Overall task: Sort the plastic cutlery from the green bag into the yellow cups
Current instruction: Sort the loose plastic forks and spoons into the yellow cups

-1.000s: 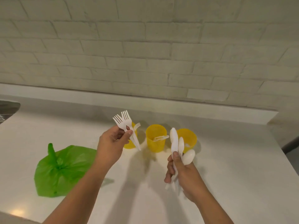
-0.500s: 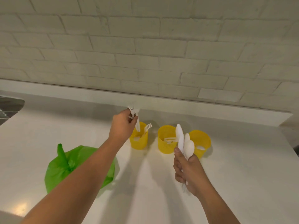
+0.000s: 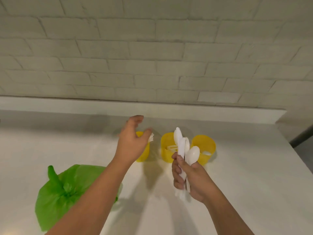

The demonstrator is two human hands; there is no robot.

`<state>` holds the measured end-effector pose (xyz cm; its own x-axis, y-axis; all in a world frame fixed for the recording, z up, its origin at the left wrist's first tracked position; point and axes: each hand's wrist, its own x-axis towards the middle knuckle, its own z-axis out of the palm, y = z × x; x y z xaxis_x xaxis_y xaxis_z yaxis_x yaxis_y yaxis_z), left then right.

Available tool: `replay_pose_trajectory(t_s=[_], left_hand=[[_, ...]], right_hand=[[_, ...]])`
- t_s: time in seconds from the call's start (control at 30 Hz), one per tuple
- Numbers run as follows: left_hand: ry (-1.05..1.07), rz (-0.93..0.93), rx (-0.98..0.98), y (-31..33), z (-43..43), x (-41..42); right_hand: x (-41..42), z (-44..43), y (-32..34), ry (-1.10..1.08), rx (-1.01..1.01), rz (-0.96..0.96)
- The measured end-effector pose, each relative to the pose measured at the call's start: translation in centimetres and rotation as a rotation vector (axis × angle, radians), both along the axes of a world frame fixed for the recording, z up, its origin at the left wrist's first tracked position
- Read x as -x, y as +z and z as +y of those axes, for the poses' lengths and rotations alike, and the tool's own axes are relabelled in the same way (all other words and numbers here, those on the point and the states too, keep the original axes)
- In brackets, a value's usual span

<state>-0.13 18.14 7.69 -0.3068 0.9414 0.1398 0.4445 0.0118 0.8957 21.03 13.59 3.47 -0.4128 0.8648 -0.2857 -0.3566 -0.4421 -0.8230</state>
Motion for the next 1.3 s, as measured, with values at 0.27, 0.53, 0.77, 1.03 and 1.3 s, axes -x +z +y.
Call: replay_pose_trajectory(t_s=[0.27, 0.53, 0.77, 1.03, 1.3], left_hand=[[-0.249, -0.059, 0.017, 1.5, -1.2, -4.3], [-0.086, -0.369, 0.098, -0.3, -3.1, -4.6], [-0.213, -0.403, 0.206, -0.4, -3.0, -4.1], [-0.224, -0.487, 0.213, -0.9, -2.7, -3.6], [-0.271, -0.542, 0.192, -1.6, -2.4, -3.5]], right_hand=[[0.8, 0.0, 0.9, 0.051, -0.050, 0.037], [2.5, -0.4, 0.8, -0.087, -0.135, -0.219], [2.4, -0.6, 1.5, -0.026, -0.183, -0.201], [2.7, -0.6, 1.2, -0.055, -0.138, -0.225], [3.0, -0.4, 0.4, -0.081, -0.073, -0.207]])
